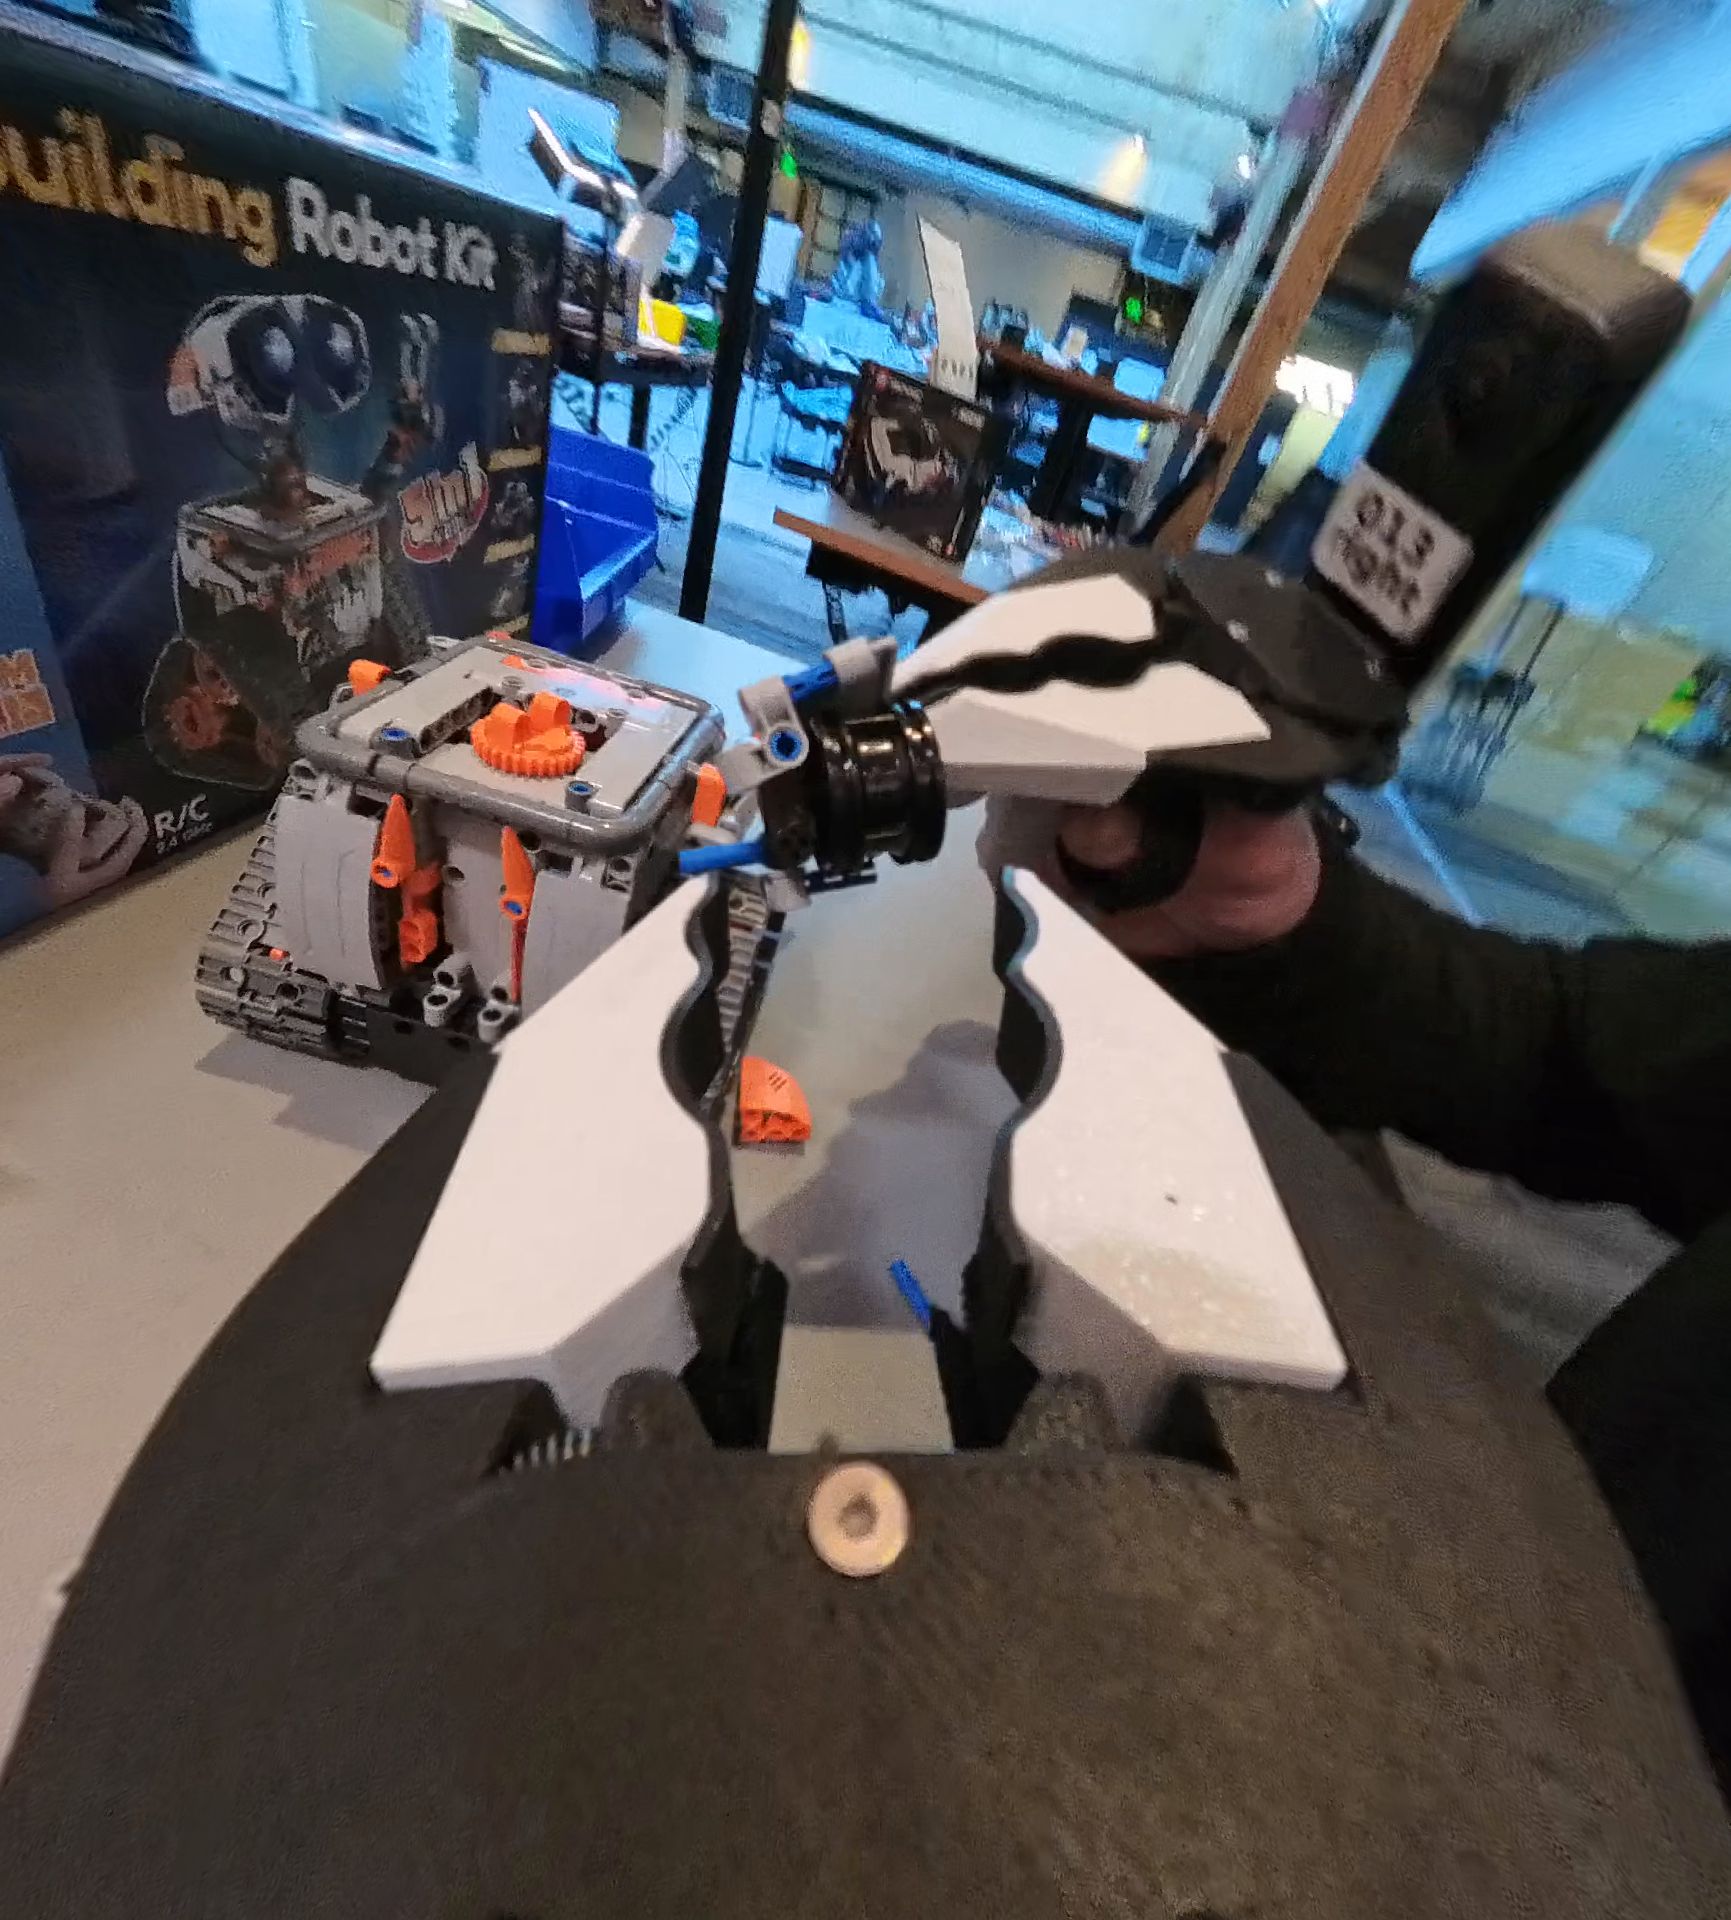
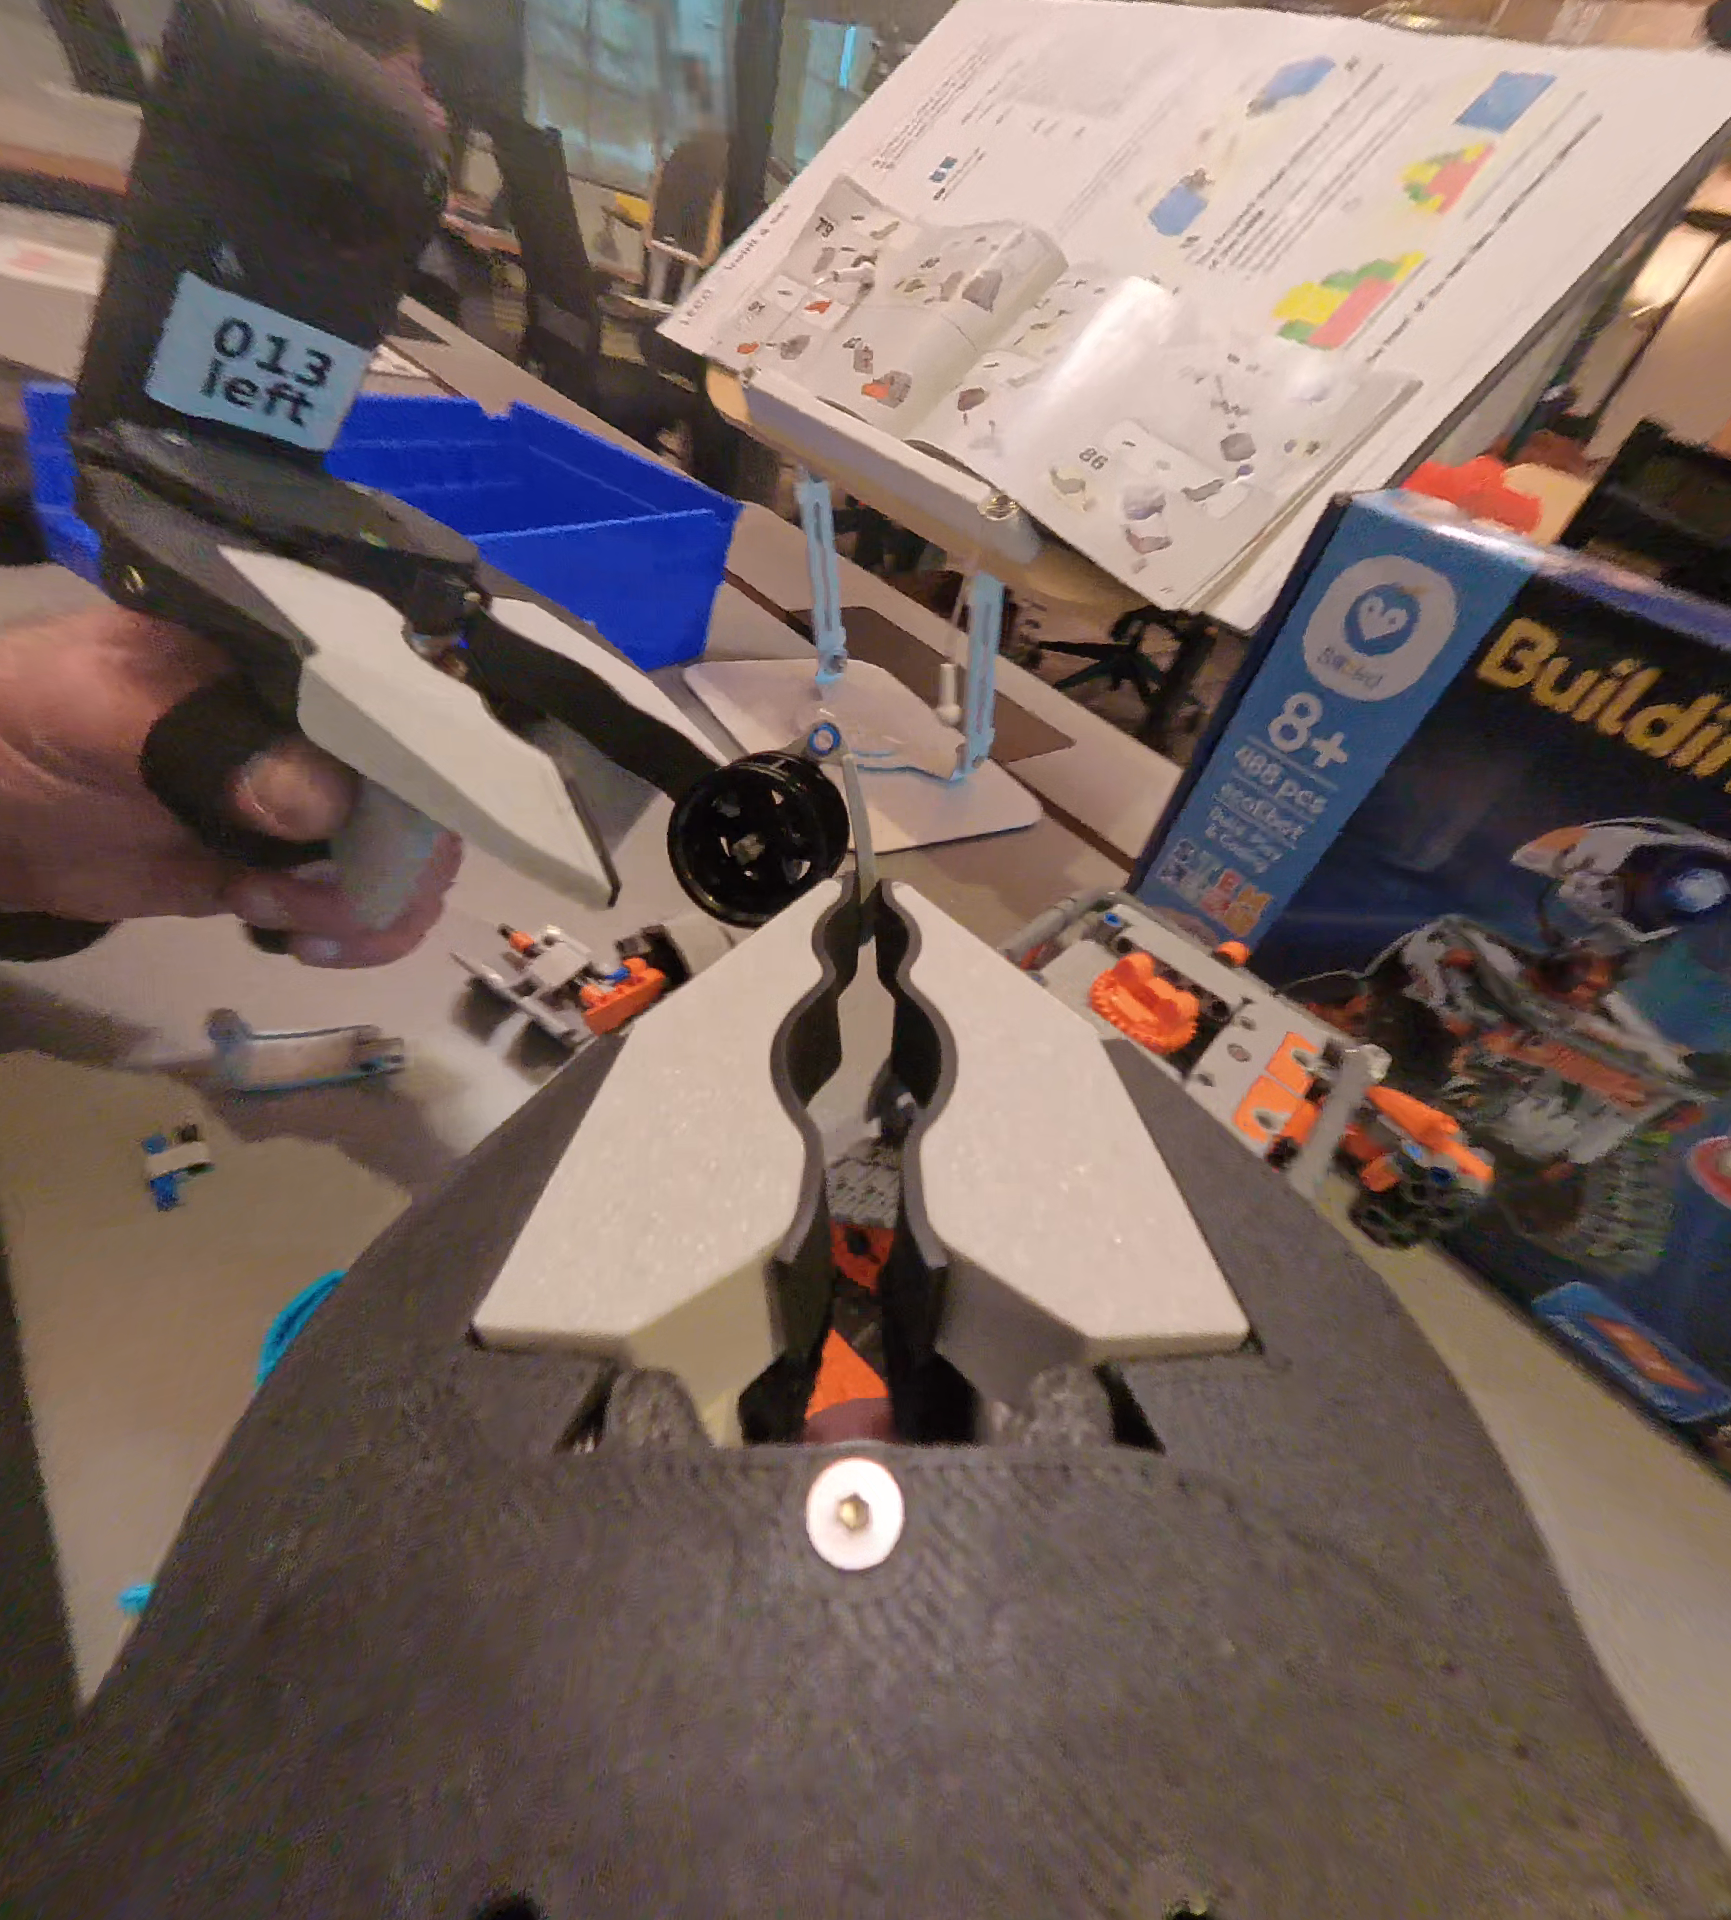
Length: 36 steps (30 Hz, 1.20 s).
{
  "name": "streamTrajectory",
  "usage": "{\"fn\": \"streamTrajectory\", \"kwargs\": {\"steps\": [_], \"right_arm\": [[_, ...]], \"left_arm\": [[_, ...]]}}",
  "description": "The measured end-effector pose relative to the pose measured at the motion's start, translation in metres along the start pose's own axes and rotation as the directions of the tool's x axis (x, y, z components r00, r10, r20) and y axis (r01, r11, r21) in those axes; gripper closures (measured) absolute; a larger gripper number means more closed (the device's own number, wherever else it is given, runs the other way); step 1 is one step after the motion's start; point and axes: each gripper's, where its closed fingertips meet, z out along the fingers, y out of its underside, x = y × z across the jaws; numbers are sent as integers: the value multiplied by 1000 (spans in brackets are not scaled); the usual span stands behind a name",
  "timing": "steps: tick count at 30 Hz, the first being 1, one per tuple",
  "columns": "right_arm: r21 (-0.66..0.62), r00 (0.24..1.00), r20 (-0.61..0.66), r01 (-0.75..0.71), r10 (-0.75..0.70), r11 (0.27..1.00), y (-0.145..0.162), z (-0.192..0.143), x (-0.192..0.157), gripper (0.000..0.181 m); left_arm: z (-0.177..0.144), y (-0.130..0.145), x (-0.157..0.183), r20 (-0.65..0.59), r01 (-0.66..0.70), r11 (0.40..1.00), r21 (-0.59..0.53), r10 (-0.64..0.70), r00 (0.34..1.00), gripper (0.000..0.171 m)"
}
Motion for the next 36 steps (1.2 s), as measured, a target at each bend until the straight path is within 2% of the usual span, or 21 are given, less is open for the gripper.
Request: {"fn": "streamTrajectory", "kwargs": {"steps": [2, 5, 7, 11, 15, 21, 23, 28, 32, 36], "right_arm": [[-16, 995, 66, -73, 74, 997, 3, 1, -3, 181], [-8, 962, 167, -217, 215, 976, 3, 0, -6, 181], [-8, 923, 223, -319, 313, 948, 3, -1, -5, 181], [-20, 845, 315, -449, 432, 893, 0, -3, -6, 181], [-8, 808, 349, -503, 474, 864, -3, -5, -5, 181], [7, 769, 372, -562, 519, 827, -5, -3, -6, 181], [-4, 757, 385, -572, 529, 820, -4, -1, -10, 181], [0, 741, 396, -590, 541, 807, -5, 0, -11, 181], [22, 759, 403, -568, 512, 823, -8, -1, -11, 181], [60, 840, 363, -454, 404, 889, -12, -6, -6, 171]], "left_arm": [[-3, 2, -3, 38, -121, 992, -40, 122, 992, 126], [-2, -1, 7, 47, -309, 948, -72, 313, 949, 135], [1, 5, 9, 59, -392, 912, -123, 401, 914, 133], [0, 4, 11, 77, -470, 872, -134, 482, 873, 139], [-4, 2, 7, 112, -558, 815, -155, 575, 810, 141], [-4, 0, 7, 152, -517, 849, -107, 528, 835, 142], [-4, -2, 5, 170, -528, 843, -107, 538, 825, 150], [-3, -2, 9, 172, -571, 813, -109, 582, 795, 154], [-5, -4, 11, 143, -537, 841, -75, 542, 828, 155], [-8, -8, 17, 78, -487, 873, -24, 487, 870, 155]]}}
